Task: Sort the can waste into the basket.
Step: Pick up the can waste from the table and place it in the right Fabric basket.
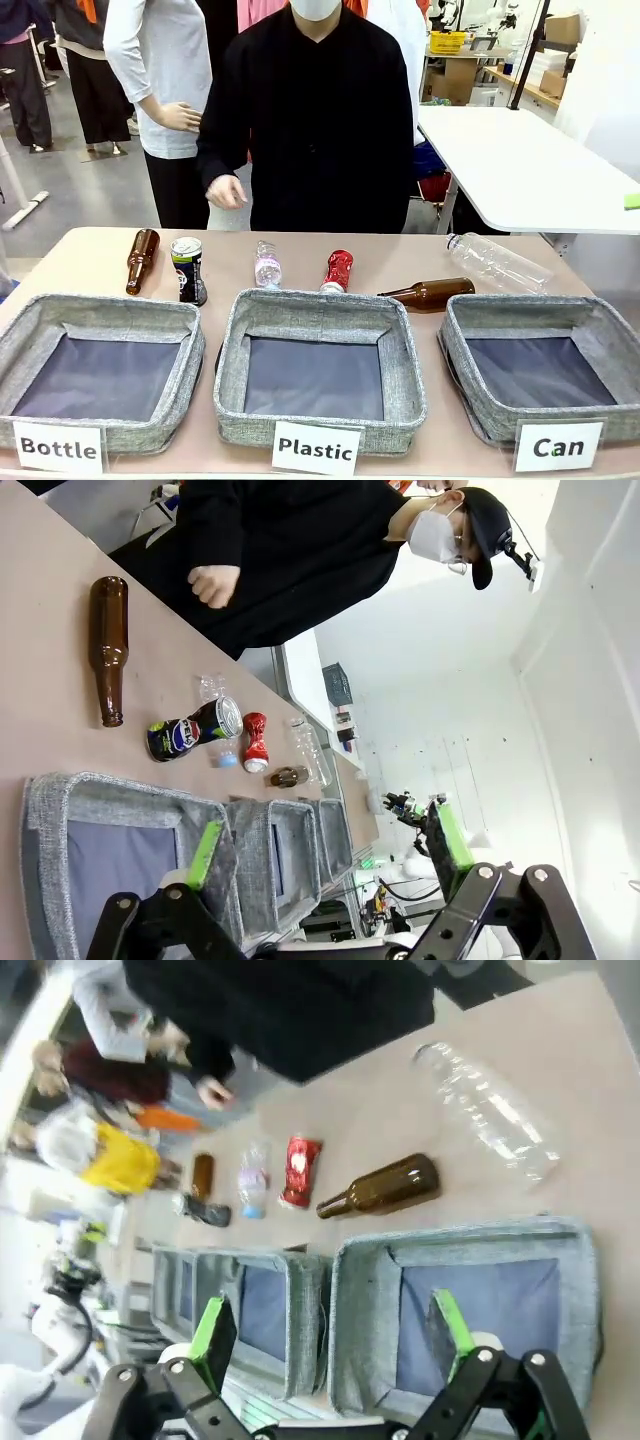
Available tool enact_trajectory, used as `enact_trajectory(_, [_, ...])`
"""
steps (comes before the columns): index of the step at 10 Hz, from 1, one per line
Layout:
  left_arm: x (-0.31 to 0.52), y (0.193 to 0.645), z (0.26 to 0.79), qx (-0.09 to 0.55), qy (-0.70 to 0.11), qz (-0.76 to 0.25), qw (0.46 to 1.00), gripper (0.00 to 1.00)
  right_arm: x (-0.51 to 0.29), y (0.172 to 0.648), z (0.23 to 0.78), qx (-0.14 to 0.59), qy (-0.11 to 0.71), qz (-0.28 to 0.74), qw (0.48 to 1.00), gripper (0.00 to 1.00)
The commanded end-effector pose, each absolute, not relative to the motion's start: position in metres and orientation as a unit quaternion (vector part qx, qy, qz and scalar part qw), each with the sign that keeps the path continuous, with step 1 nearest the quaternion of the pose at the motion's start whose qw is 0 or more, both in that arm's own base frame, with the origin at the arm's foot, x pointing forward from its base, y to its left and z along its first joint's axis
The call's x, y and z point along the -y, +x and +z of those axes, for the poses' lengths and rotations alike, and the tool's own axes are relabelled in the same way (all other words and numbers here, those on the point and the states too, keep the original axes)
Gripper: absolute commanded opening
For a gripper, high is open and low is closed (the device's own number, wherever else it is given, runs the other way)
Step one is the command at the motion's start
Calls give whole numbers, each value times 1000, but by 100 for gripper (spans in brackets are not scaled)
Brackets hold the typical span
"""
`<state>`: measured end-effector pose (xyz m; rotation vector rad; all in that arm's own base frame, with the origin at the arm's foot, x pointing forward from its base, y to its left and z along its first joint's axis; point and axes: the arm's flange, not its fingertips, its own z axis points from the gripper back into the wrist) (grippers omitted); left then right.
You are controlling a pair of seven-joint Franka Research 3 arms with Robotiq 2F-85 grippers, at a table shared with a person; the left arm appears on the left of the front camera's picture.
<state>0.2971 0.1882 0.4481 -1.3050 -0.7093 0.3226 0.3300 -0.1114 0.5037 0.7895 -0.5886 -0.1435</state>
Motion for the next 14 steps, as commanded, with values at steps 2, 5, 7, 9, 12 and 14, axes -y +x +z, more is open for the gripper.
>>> enact_trajectory(2, [-189, 298, 449, 331, -595, 140, 719, 100, 13, 373, 534, 236, 314, -58, 918, 100])
enact_trajectory(5, [-189, 298, 449, 331, -595, 140, 719, 100, -97, 419, 545, 197, 232, -23, 952, 100])
enact_trajectory(7, [-189, 298, 449, 331, -595, 140, 719, 100, -158, 431, 537, 168, 191, -19, 967, 100])
enact_trajectory(9, [-189, 298, 449, 331, -595, 140, 719, 100, -148, 418, 531, 186, 216, -3, 959, 100])
enact_trajectory(12, [-189, 298, 449, 331, -595, 140, 719, 100, -148, 418, 531, 186, 216, -3, 959, 100])
enact_trajectory(14, [-189, 298, 449, 331, -595, 140, 719, 100, -159, 444, 529, 136, 223, -38, 965, 100])
